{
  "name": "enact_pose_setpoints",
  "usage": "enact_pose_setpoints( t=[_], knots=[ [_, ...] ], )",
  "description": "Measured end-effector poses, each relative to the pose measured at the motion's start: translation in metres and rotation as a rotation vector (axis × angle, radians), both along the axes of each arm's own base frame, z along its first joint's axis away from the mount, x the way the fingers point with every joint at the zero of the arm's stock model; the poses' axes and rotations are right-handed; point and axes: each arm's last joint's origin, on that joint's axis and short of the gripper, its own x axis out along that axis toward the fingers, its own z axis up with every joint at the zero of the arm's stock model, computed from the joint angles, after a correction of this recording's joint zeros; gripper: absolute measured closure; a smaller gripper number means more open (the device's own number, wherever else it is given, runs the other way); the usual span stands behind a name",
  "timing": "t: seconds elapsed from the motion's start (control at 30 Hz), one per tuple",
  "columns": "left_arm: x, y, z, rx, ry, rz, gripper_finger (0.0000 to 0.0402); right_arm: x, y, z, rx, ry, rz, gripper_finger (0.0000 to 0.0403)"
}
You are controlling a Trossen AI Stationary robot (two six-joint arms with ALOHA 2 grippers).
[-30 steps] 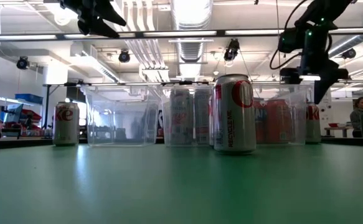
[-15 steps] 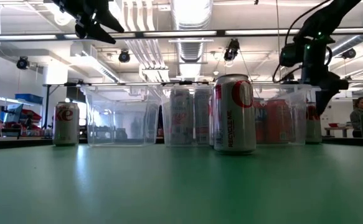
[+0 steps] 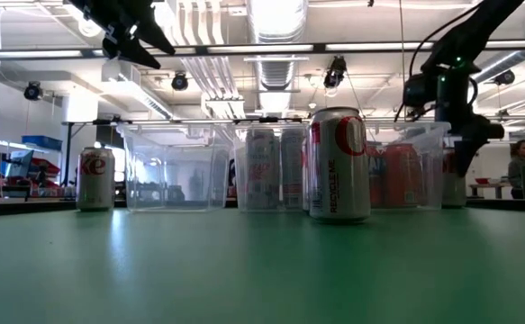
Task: Sort soda cans
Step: Move the silver soda can
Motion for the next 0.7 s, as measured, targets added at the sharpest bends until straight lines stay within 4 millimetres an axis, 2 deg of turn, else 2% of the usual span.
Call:
enact_pose_setpoints(
  t=[0.1,0.27,0.5,0.7],
  knots=[
    [-0.001,0.000,0.002,0.018,-0.004,0.005,0.0035,-0.002,0.002,0.005,-0.031,0.024,0.006,0.0101],
    [-0.005,-0.003,0.007,0.051,-0.036,0.003,0.0035,-0.004,0.010,0.033,-0.136,0.088,0.022,0.0101],
    [-0.016,-0.010,0.017,0.090,-0.095,-0.029,0.0035,0.003,0.027,0.107,-0.448,0.220,0.049,0.0101],
    [-0.029,-0.019,0.023,0.097,-0.153,-0.084,0.0035,0.023,0.050,0.169,-0.641,0.378,0.210,0.0101]
  ],
)
